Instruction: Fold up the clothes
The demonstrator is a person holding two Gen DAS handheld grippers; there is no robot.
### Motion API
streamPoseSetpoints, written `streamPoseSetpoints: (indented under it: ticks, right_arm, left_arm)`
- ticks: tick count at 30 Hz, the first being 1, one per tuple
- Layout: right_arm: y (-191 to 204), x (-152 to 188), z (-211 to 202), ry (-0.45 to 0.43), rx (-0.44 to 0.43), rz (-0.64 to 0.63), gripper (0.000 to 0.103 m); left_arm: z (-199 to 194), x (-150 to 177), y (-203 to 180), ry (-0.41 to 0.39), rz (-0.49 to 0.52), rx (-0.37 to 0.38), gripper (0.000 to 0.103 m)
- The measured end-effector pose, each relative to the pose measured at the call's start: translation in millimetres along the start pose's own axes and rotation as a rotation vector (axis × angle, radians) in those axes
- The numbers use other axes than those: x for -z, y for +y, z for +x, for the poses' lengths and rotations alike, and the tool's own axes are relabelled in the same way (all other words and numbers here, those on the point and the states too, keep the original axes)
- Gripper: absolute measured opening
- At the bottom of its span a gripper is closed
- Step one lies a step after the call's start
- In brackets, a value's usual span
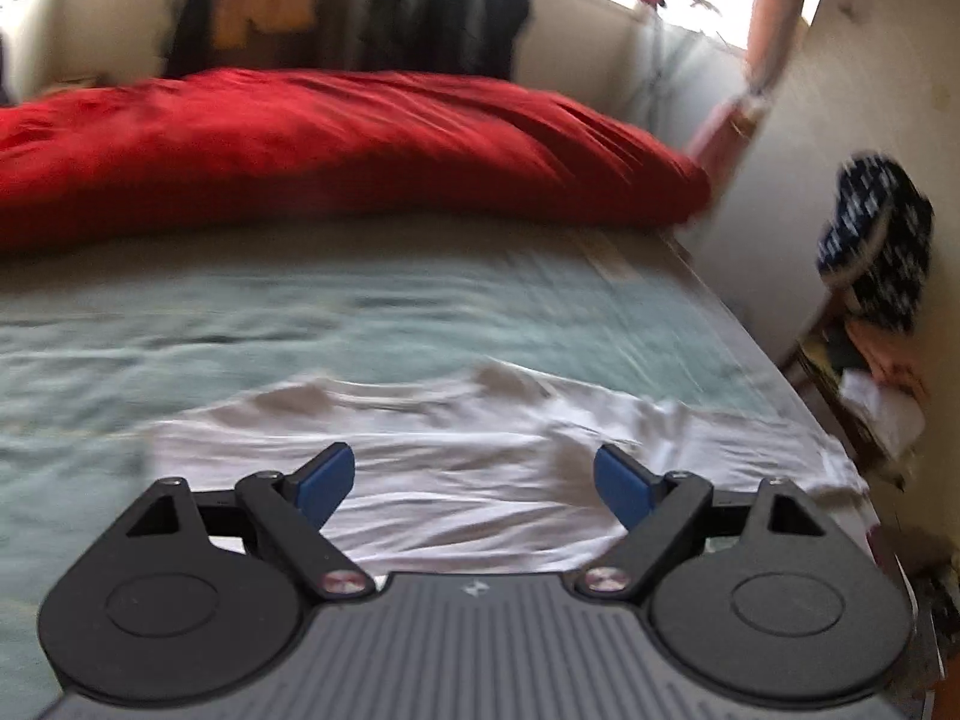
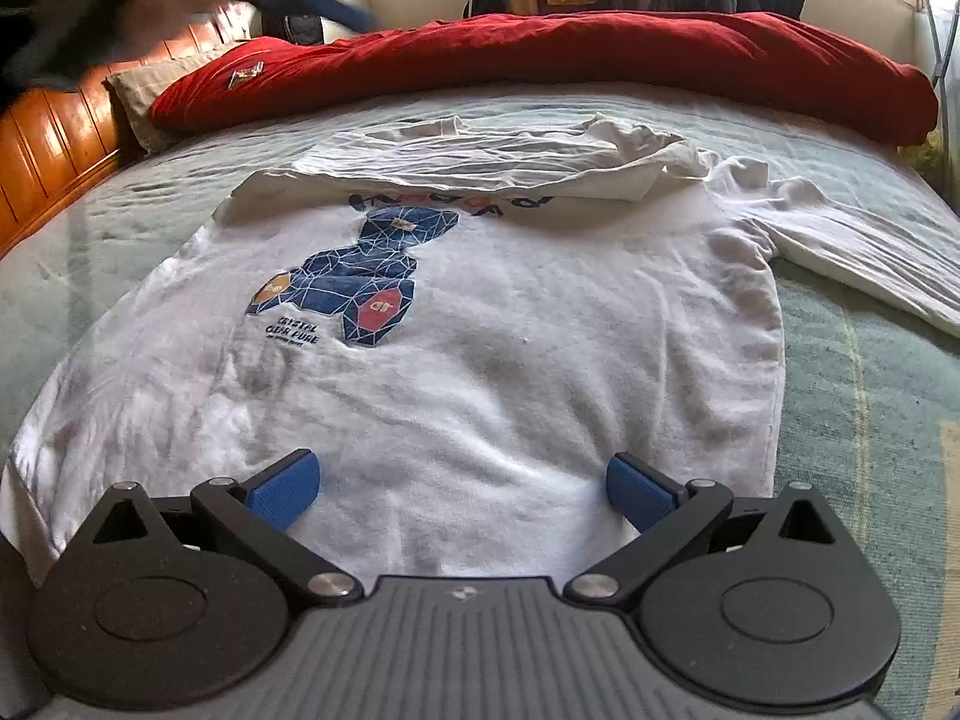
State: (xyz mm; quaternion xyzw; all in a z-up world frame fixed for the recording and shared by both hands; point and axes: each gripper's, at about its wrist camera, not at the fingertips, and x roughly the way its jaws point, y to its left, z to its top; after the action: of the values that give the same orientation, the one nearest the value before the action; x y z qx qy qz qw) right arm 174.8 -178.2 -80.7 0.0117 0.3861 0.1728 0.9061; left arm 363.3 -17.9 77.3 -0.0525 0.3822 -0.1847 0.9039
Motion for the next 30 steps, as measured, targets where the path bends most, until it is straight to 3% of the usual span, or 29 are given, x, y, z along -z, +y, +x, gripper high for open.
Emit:
streamPoseSetpoints:
  ticks: [4,8,11,16,19,23,25,30]
  right_arm:
    - [-2.4,-1.6,-1.3,-0.029,-0.005,0.033,0.103]
    - [-15.9,-9.8,-6.0,-0.049,-0.048,0.149,0.103]
    - [-26.6,-12.9,-11.0,-0.050,-0.069,0.228,0.103]
    - [-26.5,-18.7,-22.0,-0.032,0.033,0.230,0.103]
    - [-27.7,-20.2,-27.8,-0.029,0.074,0.229,0.103]
    - [-28.4,-21.7,-24.7,-0.034,0.097,0.275,0.103]
    - [-24.8,-22.9,-27.1,-0.052,0.098,0.290,0.103]
    - [-20.9,-24.0,-38.2,-0.082,0.140,0.293,0.103]
  left_arm:
    - [-16.7,22.4,49.0,-0.032,-0.069,-0.019,0.089]
    - [-0.1,56.9,90.4,0.002,-0.193,0.106,0.089]
    - [16.9,74.1,114.5,-0.023,-0.253,0.190,0.089]
    - [39.6,88.4,144.3,0.024,-0.377,0.297,0.089]
    - [44.1,106.3,152.8,0.001,-0.422,0.362,0.089]
    - [60.2,126.3,169.7,-0.103,-0.566,0.303,0.089]
    - [60.0,136.4,174.1,-0.185,-0.622,0.241,0.084]
    - [41.7,156.0,165.8,-0.240,-0.568,0.146,0.077]
